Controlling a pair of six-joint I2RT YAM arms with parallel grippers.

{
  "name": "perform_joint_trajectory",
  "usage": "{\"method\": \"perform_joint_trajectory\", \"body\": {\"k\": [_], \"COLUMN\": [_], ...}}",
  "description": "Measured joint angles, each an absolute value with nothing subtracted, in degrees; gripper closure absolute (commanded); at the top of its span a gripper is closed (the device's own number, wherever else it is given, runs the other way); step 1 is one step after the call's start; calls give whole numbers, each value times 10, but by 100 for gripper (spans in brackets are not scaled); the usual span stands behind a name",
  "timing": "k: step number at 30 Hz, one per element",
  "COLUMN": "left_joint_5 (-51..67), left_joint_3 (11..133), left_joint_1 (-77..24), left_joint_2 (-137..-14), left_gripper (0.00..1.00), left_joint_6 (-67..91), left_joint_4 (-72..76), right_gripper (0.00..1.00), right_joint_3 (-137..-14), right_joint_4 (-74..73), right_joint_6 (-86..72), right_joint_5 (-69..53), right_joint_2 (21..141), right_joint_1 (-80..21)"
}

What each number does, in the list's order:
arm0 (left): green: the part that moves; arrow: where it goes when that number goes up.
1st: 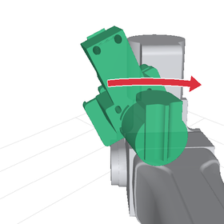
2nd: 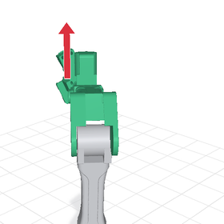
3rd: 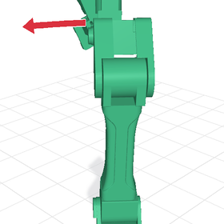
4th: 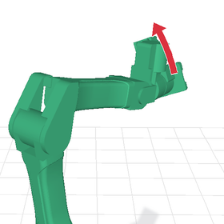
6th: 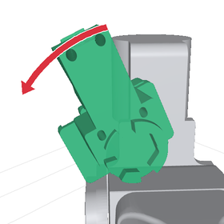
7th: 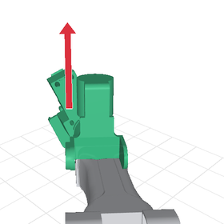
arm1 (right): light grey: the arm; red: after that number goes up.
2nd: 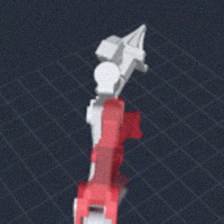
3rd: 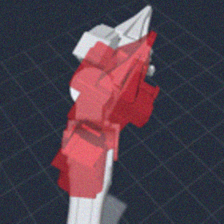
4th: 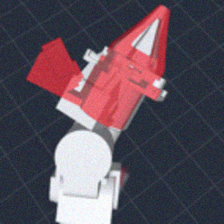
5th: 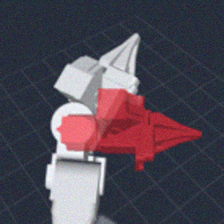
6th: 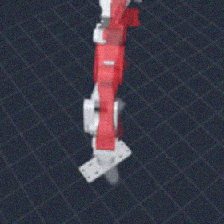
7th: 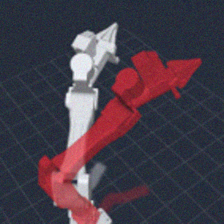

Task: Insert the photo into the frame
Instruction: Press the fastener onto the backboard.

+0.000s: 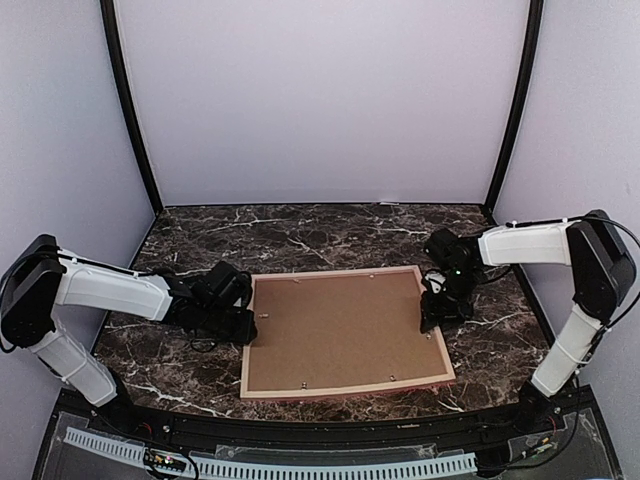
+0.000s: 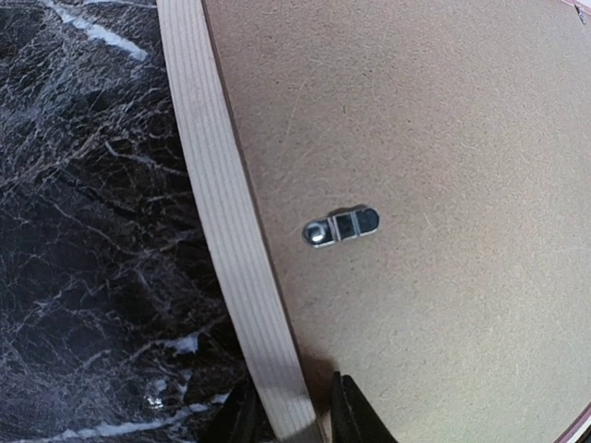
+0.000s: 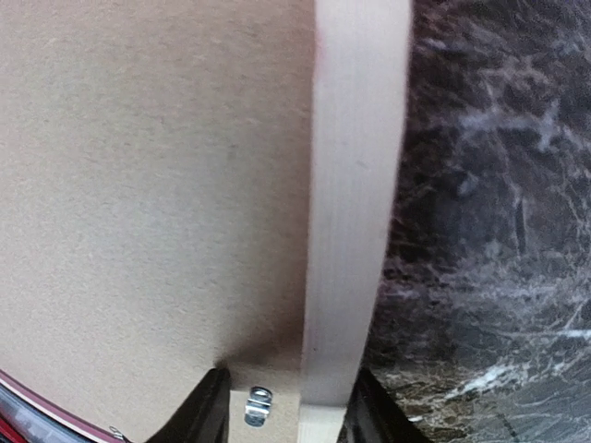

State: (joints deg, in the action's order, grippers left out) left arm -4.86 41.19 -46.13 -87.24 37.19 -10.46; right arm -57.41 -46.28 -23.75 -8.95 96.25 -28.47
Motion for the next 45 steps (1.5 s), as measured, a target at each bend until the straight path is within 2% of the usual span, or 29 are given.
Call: {"method": "perform_joint_trajectory", "body": {"k": [4, 10, 17, 26, 38, 45], "left_joint_5": [-50, -50, -46, -41, -40, -40], "left_joint_3": [412, 412, 412, 410, 403, 403], "left_joint_1": [-462, -463, -463, -463, -463, -463], "left_joint_2": [-872, -873, -873, -874, -874, -874], "left_gripper": [68, 65, 65, 80, 83, 83], "left_joint_6": [375, 377, 380, 398, 431, 436], "left_joint_4": [-104, -104, -103, -95, -73, -73], "right_gripper": [43, 39, 39, 40, 40, 46], "right_joint_3": [-574, -550, -511, -477, -464, -456], "right_joint_4": [-440, -414, -406, -396, -390, -392], "right_joint_6": [-234, -241, -255, -276, -284, -282], "right_joint_5": [-90, -89, -83, -81, -81, -79], "right_joint_2": [961, 922, 875, 853, 846, 837], "right_joint_1": [-286, -288, -291, -294, -294, -294]}}
